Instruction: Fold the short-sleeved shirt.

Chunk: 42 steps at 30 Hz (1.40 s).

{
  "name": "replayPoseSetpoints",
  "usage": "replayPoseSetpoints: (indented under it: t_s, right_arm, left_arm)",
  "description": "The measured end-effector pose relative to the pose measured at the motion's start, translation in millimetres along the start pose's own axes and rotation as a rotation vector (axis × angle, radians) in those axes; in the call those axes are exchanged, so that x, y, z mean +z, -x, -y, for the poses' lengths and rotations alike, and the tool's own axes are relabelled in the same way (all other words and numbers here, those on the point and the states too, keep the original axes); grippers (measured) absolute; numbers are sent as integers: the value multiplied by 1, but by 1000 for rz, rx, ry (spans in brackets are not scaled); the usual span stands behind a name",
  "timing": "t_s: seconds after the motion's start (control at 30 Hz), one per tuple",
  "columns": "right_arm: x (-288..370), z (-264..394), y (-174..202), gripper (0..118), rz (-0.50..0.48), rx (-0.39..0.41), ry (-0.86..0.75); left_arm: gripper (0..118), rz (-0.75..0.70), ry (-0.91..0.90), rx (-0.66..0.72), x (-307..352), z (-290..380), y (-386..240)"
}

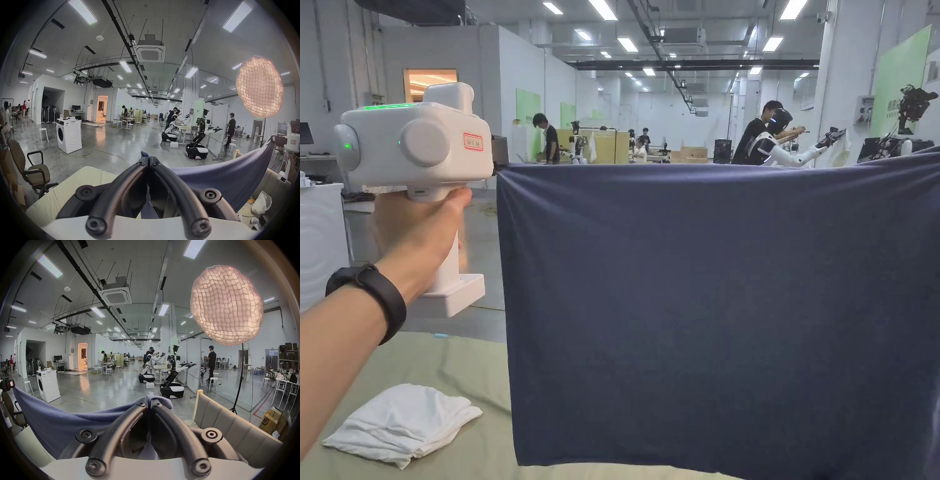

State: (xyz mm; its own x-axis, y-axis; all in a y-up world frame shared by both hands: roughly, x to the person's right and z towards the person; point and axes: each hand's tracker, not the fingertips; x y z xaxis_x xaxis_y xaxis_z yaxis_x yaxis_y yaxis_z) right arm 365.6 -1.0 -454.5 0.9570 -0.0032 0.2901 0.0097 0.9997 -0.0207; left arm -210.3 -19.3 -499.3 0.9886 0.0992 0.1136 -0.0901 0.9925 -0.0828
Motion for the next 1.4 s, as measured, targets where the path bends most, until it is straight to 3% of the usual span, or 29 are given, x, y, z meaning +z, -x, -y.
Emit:
replayPoseSetpoints:
  t_s: [0.2, 0.27, 0.37, 0.5, 0.57, 0.63, 0.73, 0.87, 1.0, 1.07, 1.17, 1.3, 1.4]
  right_arm:
    - [-20, 21, -1, 2, 14, -5, 35]
    - [-24, 43, -4, 2, -16, -52, 68]
    - [-30, 100, -8, 2, -74, -79, 177]
    - [-23, 183, -19, 2, -69, -82, 302]
    - [-9, 212, -29, 2, -83, -125, 329]
    - [17, 236, -40, 2, -108, -181, 343]
    - [63, 263, -49, 2, -108, -132, 367]
    - [158, 307, -61, 2, -149, -156, 375]
    - [255, 364, -82, 2, -203, -319, 438]
    - [297, 392, -89, 2, -176, -367, 504]
    - [353, 429, -95, 2, -131, -323, 578]
    - [397, 463, -98, 2, -91, -373, 693]
    - [407, 479, -94, 2, -71, -348, 747]
  left_arm:
    - [2, 13, 31, -5, -20, 26, -4]
    - [2, 14, 74, -8, -27, 49, -5]
    - [2, 16, 176, 0, -35, 103, -1]
    - [2, 30, 303, 47, -29, 182, 9]
    - [2, 46, 325, 62, -15, 208, 14]
    - [2, 71, 354, 103, 13, 230, 19]
    - [2, 89, 375, 114, 59, 265, 30]
    - [2, 153, 438, 189, 139, 317, 52]
    - [2, 179, 529, 289, 219, 378, 80]
    - [2, 142, 544, 297, 263, 393, 70]
    - [2, 86, 618, 298, 305, 429, 84]
    - [2, 108, 708, 329, 339, 452, 86]
    - [2, 99, 783, 251, 343, 464, 76]
